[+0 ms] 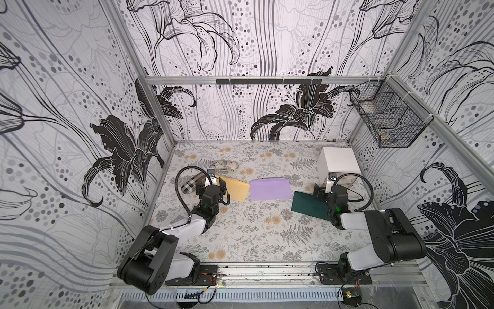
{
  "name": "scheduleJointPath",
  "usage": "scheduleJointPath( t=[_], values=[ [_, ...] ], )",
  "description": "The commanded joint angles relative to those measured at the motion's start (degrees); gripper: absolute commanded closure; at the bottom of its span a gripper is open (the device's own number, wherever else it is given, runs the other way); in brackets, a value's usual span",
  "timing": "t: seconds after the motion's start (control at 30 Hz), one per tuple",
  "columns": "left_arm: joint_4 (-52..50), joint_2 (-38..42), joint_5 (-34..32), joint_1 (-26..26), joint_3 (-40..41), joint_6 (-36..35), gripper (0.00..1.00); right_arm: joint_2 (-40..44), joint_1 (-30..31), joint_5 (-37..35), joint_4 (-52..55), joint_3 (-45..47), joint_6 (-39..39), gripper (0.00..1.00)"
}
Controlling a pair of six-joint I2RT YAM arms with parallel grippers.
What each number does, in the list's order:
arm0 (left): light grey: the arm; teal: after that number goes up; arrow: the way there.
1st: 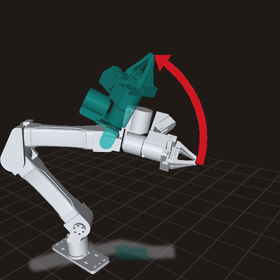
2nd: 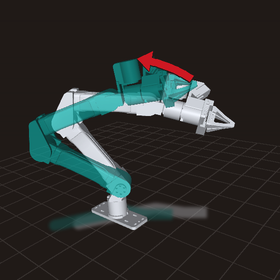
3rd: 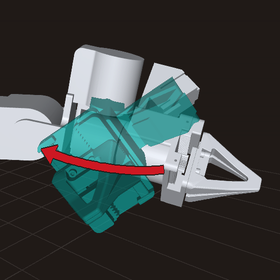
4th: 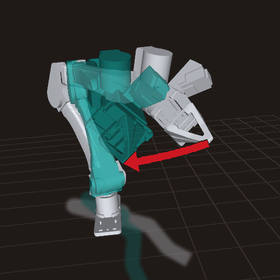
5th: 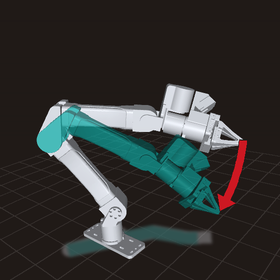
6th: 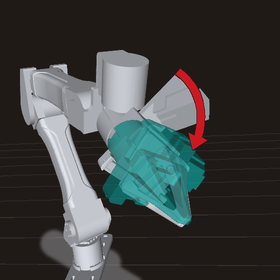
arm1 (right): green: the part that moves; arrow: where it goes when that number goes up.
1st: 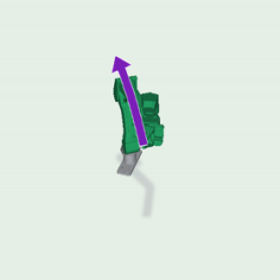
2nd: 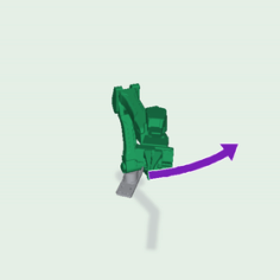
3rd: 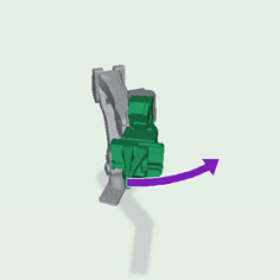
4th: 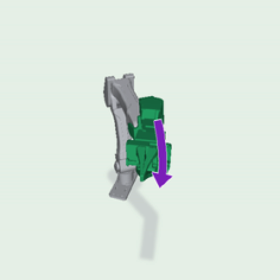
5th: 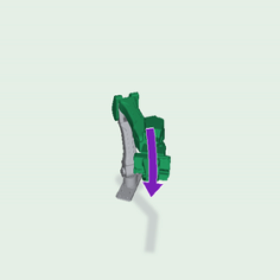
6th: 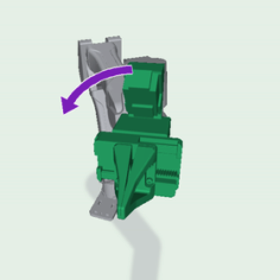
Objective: Open the envelope
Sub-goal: Reset both arms
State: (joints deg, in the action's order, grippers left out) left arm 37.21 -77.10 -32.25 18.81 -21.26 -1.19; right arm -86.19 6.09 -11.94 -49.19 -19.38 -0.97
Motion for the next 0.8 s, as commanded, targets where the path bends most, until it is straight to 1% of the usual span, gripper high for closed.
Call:
scheduleJointPath(
  t=[0.0, 0.07, 0.13, 0.17, 0.23, 0.33, 0.77],
  values=[
    [19.9, -4.3, -1.9, -3.1, 3.9, -5.6, 0.1, 0.0, -0.3, 0.3, -1.8, -0.5, -0.7, 0.0],
    [24.1, -6.6, 0.5, -4.5, 4.9, -6.1, 0.1, 0.0, -0.3, 0.3, -1.8, -0.5, -0.8, 0.0],
    [23.5, -7.6, 4.1, -6.7, 4.7, -5.0, 0.09, 0.0, -0.3, 0.4, -1.8, -0.6, -0.7, 0.0],
    [24.0, -8.2, 5.3, -7.8, 4.6, -4.4, 0.06, 0.0, -0.3, 0.3, -1.7, -0.5, -0.7, 0.0],
    [23.8, -8.0, 5.1, -10.3, 4.8, -1.3, 0.02, 0.0, -0.2, 0.3, -1.7, -0.6, -0.8, 0.0],
    [24.7, -7.0, 9.7, -14.8, 6.6, 3.1, 0.01, 0.0, -0.2, 0.3, -1.8, -0.6, -0.7, 0.0],
    [23.4, -7.1, 10.9, -15.3, 6.0, 3.3, 0.01, 0.0, -0.3, 0.3, -1.8, -0.6, -0.7, 0.0]
  ],
)
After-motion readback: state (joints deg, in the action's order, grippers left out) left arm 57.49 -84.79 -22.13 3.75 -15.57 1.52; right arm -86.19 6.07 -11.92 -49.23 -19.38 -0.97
